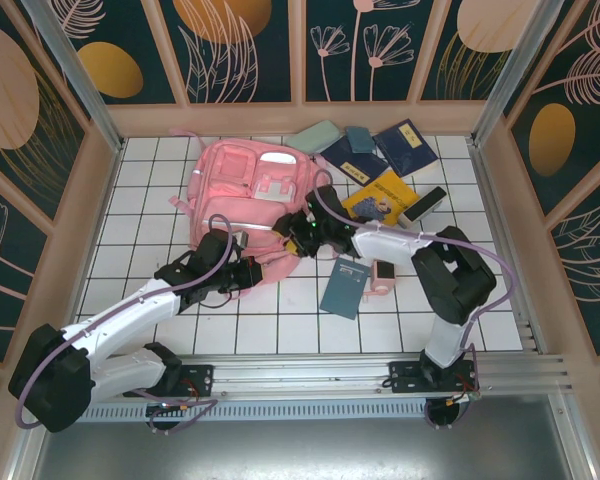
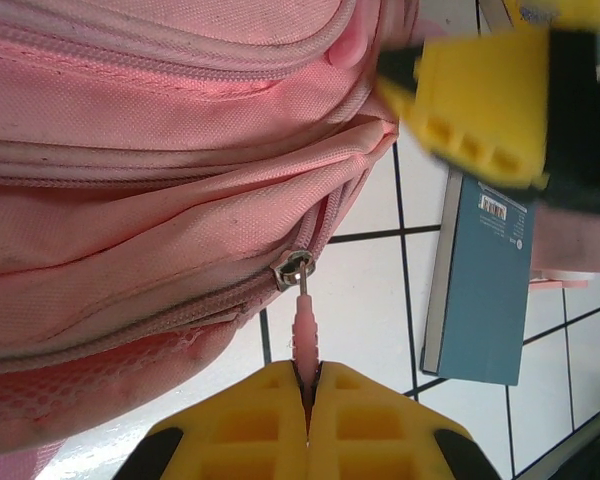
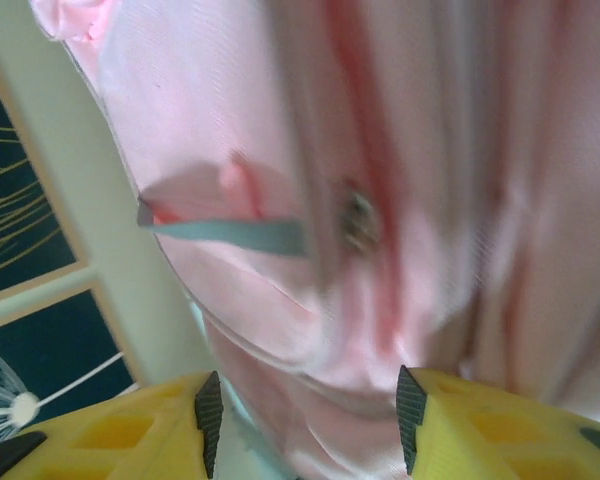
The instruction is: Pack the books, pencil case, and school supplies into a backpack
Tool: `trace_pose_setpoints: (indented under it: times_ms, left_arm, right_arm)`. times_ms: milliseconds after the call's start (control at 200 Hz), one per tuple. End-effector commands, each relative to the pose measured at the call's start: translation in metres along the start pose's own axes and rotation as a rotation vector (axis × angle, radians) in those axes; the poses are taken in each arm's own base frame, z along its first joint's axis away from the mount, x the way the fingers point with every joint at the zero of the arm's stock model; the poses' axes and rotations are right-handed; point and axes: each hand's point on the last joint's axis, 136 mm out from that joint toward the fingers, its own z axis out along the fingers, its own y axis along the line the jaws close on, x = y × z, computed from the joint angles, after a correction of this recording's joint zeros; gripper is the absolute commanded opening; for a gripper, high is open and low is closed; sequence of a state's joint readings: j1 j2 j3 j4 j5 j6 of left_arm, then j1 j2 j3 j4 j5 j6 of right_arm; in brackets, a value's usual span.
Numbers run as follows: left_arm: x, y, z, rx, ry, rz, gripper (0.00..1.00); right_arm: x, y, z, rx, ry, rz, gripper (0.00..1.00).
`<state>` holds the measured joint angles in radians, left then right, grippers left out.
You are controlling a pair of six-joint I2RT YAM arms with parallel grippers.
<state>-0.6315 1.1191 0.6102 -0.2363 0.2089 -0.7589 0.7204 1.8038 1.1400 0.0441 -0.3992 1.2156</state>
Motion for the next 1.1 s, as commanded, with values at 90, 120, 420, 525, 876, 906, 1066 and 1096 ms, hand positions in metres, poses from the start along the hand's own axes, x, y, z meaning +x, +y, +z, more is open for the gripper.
trace_pose_setpoints:
  times_ms: [90,120,420,525,876,906,1066,1096]
  left_arm:
    - [-0.011,-0.019,-0.010,0.065,-0.047,0.048,0.00]
    - [-0.011,-0.019,-0.010,0.064,-0.050,0.047,0.00]
    - [-0.010,-0.017,-0.010,0.062,-0.054,0.047,0.00]
    - [-0.008,-0.015,-0.011,0.056,-0.052,0.050,0.00]
    - [-0.007,-0.013,-0.010,0.050,-0.052,0.050,0.00]
    - [-0.007,-0.013,-0.010,0.050,-0.053,0.050,0.00]
    - [-0.008,-0.015,-0.009,0.057,-0.048,0.048,0.00]
    - [-0.008,-0.016,-0.009,0.059,-0.050,0.049,0.00]
  right_arm:
    - [-0.025,-0.006,0.018,0.178,-0.067,-0.167,0.51]
    - [-0.025,-0.007,0.020,0.186,-0.065,-0.176,0.51]
    - [-0.026,-0.019,0.012,0.229,-0.105,-0.212,0.50]
    - [-0.025,-0.021,0.015,0.233,-0.091,-0.213,0.50]
    - [-0.025,-0.014,-0.006,0.230,-0.146,-0.268,0.49]
    - [-0.026,-0.013,-0.007,0.231,-0.148,-0.271,0.48]
    - [-0.026,-0.014,-0.003,0.229,-0.141,-0.277,0.48]
    - [-0.025,-0.014,0.000,0.228,-0.133,-0.276,0.48]
